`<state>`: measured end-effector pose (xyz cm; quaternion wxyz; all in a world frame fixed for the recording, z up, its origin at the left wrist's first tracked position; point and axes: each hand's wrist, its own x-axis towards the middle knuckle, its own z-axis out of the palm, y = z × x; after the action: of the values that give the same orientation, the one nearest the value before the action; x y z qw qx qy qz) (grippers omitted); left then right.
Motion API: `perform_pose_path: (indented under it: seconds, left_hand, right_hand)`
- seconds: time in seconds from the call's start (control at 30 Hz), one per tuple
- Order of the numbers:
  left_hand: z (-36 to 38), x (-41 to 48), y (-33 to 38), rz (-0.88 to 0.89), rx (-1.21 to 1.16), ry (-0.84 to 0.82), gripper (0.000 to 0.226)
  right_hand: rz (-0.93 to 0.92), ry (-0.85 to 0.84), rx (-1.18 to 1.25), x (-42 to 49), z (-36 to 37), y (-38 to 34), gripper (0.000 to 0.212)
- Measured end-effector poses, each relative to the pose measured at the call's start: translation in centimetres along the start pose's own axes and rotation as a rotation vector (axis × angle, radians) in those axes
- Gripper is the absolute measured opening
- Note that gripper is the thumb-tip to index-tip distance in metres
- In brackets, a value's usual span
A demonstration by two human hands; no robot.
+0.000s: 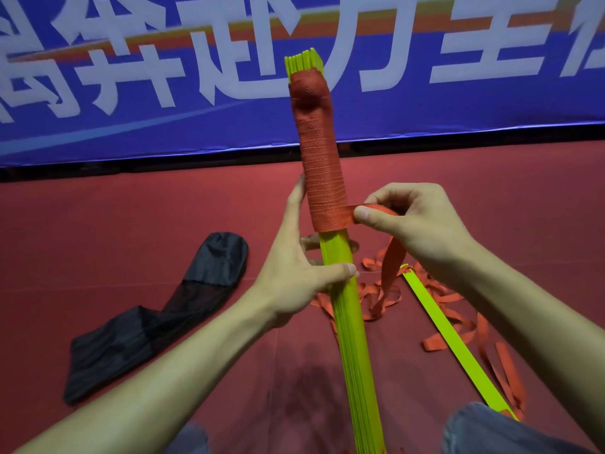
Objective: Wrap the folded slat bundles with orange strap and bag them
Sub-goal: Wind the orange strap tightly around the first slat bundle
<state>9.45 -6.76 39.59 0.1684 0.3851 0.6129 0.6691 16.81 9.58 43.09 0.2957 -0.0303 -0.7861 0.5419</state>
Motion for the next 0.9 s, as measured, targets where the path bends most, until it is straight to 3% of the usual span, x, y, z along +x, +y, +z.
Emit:
perform_pose_path:
  seconds: [0.37,0.57,0.67,0.77,0.9]
  left_hand:
    - [0.1,0.0,0.1,-0.059,-0.206,-0.192,0.107]
    - [-0.2,0.0,0.0,-0.055,-0.273,-0.284,0.093]
    - [0.2,0.1,0.3,-0.085,-0.236,-0.216,0.106]
    - [0.5,0.1,0.5,-0.058,-0.122,-0.040,0.119]
    - [1.7,-0.1,0.2,0.027,0.126,0.118,0.118]
  right_hand:
    - [-0.004,-0.144,0.097,-0.1,-0.4,-0.5,0.022]
    - [0.119,-0.412,0.244,-0.2,-0.3,-0.2,0.028]
    - [0.125,-0.307,0.209,-0.4,0.1,-0.6,0.036]
    - [0.113,-0.089,0.034,-0.5,0.4,-0.4,0.027]
    - [0.135,0.067,-0.024,-0.7,1.2,-0.5,0.032]
